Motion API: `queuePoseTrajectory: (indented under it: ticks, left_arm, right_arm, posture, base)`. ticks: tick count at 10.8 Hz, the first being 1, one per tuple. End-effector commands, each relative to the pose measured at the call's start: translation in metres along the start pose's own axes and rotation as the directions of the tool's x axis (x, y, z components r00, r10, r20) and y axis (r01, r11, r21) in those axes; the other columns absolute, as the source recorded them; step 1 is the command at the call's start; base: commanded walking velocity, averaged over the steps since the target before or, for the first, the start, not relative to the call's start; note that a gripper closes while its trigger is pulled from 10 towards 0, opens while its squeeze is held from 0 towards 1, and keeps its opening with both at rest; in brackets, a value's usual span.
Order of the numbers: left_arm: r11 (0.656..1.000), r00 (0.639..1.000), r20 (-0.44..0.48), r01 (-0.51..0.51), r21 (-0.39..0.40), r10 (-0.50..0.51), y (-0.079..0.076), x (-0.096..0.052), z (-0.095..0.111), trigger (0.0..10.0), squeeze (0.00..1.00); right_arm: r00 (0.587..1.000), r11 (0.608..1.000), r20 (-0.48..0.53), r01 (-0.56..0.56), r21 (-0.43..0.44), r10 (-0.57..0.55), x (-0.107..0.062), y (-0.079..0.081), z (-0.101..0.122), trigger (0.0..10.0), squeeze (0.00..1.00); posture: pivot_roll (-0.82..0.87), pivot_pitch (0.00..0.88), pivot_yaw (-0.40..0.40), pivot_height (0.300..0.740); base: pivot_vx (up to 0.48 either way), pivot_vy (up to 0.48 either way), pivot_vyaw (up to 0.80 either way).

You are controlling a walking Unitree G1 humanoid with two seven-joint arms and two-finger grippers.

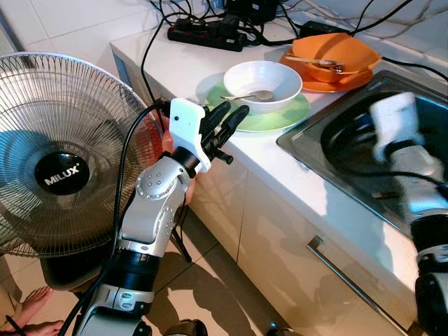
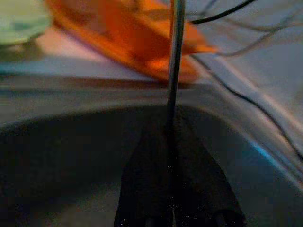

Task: Kitchen organization

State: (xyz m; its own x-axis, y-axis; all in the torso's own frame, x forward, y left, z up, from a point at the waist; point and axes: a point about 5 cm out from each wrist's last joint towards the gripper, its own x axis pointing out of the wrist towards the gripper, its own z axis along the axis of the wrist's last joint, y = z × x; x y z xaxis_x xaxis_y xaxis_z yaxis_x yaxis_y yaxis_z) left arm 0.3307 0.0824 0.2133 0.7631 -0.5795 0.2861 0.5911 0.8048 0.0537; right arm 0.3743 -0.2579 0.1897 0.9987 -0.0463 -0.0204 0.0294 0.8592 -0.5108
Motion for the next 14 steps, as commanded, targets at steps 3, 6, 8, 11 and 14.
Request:
queuePoseTrajectory:
  ticks: [3,6,8,11,14]
  left_arm:
    - [1.0,1.0,0.003,0.021,0.0,-0.021,-0.003,0.002,0.003,10.0,0.0]
    - [1.0,1.0,0.0,0.021,-0.002,-0.021,-0.004,0.002,0.002,10.0,0.0]
    - [1.0,1.0,-0.002,0.024,-0.003,-0.024,-0.005,0.001,0.002,10.0,0.0]
    - [1.0,1.0,-0.005,0.023,-0.004,-0.023,-0.005,0.001,0.001,10.0,0.0]
    - [1.0,1.0,-0.003,0.024,-0.005,-0.024,-0.006,0.001,0.002,10.0,0.0]
  right_arm:
    - [0.998,0.998,-0.02,-0.055,-0.015,0.054,0.002,0.007,0.007,10.0,0.0]
    - [0.993,0.996,-0.083,-0.091,-0.016,0.089,0.002,0.016,-0.001,10.0,0.0]
    - [0.988,0.994,-0.11,-0.111,-0.007,0.109,0.001,0.021,-0.006,10.0,0.0]
    - [0.984,0.992,-0.122,-0.128,-0.005,0.126,0.001,0.024,-0.009,10.0,1.0]
    - [0.983,0.991,-0.127,-0.133,-0.022,0.129,0.001,0.027,-0.01,10.0,0.0]
  posture:
    - [-0.02,0.108,0.058,0.74]
    - [-0.01,0.113,0.056,0.74]
    - [-0.01,0.115,0.055,0.74]
    - [-0.01,0.118,0.053,0.74]
    - [0.0,0.115,0.053,0.74]
  base:
    - [0.0,0.0,0.0]
    - [0.0,0.0,0.0]
    - [0.0,0.0,0.0]
    - [0.0,0.0,0.0]
    - [0.0,0.0,0.0]
